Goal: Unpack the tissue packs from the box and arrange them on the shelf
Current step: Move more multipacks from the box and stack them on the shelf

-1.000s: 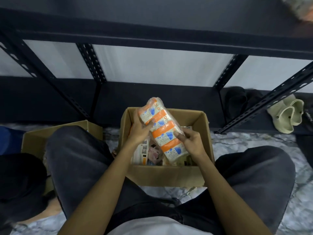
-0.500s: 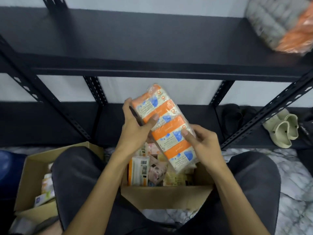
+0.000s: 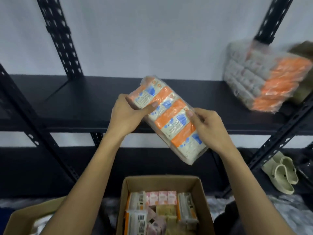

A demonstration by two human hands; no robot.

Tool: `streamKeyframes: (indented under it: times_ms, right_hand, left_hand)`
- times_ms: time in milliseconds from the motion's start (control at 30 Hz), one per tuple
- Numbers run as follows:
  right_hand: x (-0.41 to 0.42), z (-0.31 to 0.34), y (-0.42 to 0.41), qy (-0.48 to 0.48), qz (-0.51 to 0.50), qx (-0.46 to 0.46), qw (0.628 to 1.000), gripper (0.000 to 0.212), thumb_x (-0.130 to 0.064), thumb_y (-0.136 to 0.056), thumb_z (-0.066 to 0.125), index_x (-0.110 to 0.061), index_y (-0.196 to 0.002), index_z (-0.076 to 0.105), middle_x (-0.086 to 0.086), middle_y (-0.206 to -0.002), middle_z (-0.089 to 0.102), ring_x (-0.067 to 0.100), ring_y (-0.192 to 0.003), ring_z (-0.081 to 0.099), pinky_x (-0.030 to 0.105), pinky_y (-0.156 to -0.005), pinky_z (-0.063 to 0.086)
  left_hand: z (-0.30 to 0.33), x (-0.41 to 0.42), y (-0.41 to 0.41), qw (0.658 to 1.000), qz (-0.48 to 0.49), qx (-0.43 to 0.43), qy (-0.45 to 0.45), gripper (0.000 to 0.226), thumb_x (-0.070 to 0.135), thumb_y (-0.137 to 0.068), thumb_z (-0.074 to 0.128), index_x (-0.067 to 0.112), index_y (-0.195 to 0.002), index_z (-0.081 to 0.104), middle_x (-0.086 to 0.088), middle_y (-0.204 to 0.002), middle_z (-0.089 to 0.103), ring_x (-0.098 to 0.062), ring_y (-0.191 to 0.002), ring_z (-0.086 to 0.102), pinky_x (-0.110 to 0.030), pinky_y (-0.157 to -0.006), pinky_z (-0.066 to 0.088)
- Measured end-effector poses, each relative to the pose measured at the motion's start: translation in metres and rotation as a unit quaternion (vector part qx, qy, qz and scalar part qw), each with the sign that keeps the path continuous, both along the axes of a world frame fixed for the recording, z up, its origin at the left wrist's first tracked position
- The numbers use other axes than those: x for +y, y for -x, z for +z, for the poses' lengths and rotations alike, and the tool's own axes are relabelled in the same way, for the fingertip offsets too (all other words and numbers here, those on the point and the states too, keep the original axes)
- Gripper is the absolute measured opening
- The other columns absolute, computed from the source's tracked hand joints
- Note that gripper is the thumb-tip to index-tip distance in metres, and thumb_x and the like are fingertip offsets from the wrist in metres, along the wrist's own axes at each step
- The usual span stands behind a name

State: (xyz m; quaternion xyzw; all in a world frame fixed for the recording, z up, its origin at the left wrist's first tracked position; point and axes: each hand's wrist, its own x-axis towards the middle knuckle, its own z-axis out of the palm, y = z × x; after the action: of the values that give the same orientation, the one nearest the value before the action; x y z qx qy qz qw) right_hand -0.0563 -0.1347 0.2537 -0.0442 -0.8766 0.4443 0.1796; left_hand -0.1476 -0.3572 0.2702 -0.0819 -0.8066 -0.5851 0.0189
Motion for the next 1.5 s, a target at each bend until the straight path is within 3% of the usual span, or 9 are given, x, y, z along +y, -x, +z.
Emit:
streamKeyframes:
  times_ms: [233, 367, 467, 633, 767, 933, 1200, 1300, 1500]
  right_hand:
    - [0.014, 0.016, 0.074, -0.19, -0.047, -0.057, 0.979, 0.042, -0.043, -0.105, 0.035, -0.017, -0.08, 0.056, -0.003, -0.076, 0.066, 0.02, -0.071, 0.065, 0.039, -0.065, 0.053]
    - [0.022, 0.027, 0.098, -0.272, -0.025, -0.127, 0.954, 0.034, -0.034, -0.104, 0.035, -0.021, -0.078, 0.053, -0.002, -0.08, 0.063, 0.02, -0.072, 0.063, 0.035, -0.062, 0.048]
    - [0.022, 0.031, 0.109, -0.226, -0.017, -0.154, 0.962, 0.04, -0.033, -0.104, 0.036, -0.012, -0.079, 0.058, 0.003, -0.079, 0.067, 0.019, -0.069, 0.065, 0.038, -0.064, 0.053]
    - [0.026, 0.032, 0.102, 0.072, 0.014, -0.191, 0.979, 0.048, -0.042, -0.102, 0.052, 0.004, -0.095, 0.068, 0.007, -0.089, 0.078, 0.019, -0.077, 0.075, 0.032, -0.074, 0.057]
    - [0.017, 0.031, 0.075, 0.157, 0.057, -0.139, 0.976, 0.026, -0.037, -0.101, 0.057, -0.014, -0.11, 0.068, -0.004, -0.097, 0.078, 0.01, -0.085, 0.076, 0.032, -0.078, 0.062]
    - [0.001, 0.01, 0.056, 0.144, 0.06, -0.061, 0.986, 0.031, -0.034, -0.097, 0.064, -0.022, -0.125, 0.059, -0.009, -0.111, 0.072, 0.005, -0.095, 0.072, 0.031, -0.083, 0.061]
    - [0.041, 0.026, 0.087, 0.032, 0.058, -0.053, 0.996, 0.019, -0.026, -0.093, 0.071, -0.019, -0.111, 0.075, -0.01, -0.1, 0.077, 0.003, -0.093, 0.072, 0.032, -0.087, 0.059]
    - [0.052, 0.031, 0.11, -0.023, 0.055, -0.068, 0.996, 0.02, -0.024, -0.092, 0.073, -0.019, -0.111, 0.077, -0.01, -0.104, 0.076, 0.003, -0.096, 0.071, 0.031, -0.091, 0.057]
    - [0.059, 0.041, 0.144, -0.118, 0.045, -0.105, 0.986, 0.026, -0.027, -0.092, 0.073, -0.02, -0.116, 0.075, -0.005, -0.12, 0.072, 0.012, -0.113, 0.065, 0.03, -0.099, 0.05]
  left_hand:
    - [0.011, 0.017, 0.06, 0.996, -0.007, -0.02, 0.082, 0.103, 0.066, -0.077, 0.076, 0.018, -0.155, 0.029, 0.0, -0.143, 0.054, -0.016, -0.122, 0.055, -0.025, -0.089, 0.04]
    - [0.004, 0.021, 0.087, 0.979, -0.019, -0.043, 0.197, 0.093, 0.088, -0.069, 0.057, 0.02, -0.132, 0.056, 0.003, -0.126, 0.062, -0.02, -0.111, 0.058, -0.035, -0.091, 0.049]
    - [0.002, 0.025, 0.103, 0.973, -0.007, -0.032, 0.228, 0.096, 0.094, -0.061, 0.047, 0.022, -0.122, 0.061, 0.0, -0.121, 0.065, -0.026, -0.114, 0.06, -0.046, -0.097, 0.051]
    - [0.006, 0.036, 0.113, 0.985, 0.045, -0.006, 0.167, 0.092, 0.07, -0.083, 0.064, 0.019, -0.154, 0.035, -0.012, -0.153, 0.04, -0.032, -0.138, 0.044, -0.047, -0.11, 0.042]
    - [-0.005, 0.046, 0.104, 0.997, 0.07, -0.002, 0.035, 0.072, 0.048, -0.094, 0.062, 0.02, -0.154, 0.034, -0.007, -0.152, 0.046, -0.026, -0.134, 0.051, -0.044, -0.107, 0.047]
    - [-0.017, 0.056, 0.096, 0.999, -0.004, 0.005, 0.031, 0.052, 0.042, -0.101, 0.056, 0.023, -0.147, 0.04, -0.001, -0.136, 0.059, -0.013, -0.108, 0.063, -0.025, -0.078, 0.052]
    - [-0.008, 0.028, 0.099, 0.955, -0.005, 0.141, 0.26, 0.057, 0.056, -0.094, 0.059, 0.042, -0.148, 0.046, -0.002, -0.17, 0.004, -0.025, -0.156, 0.002, -0.052, -0.122, 0.012]
    - [-0.005, 0.023, 0.096, 0.928, -0.064, 0.169, 0.327, 0.046, 0.053, -0.1, 0.048, 0.043, -0.146, 0.049, 0.001, -0.168, 0.02, -0.019, -0.156, 0.009, -0.05, -0.124, 0.002]
    - [-0.001, 0.02, 0.066, 0.888, -0.037, 0.193, 0.415, 0.051, 0.062, -0.102, 0.032, 0.045, -0.147, 0.045, 0.0, -0.157, 0.037, -0.023, -0.143, 0.03, -0.048, -0.116, 0.025]
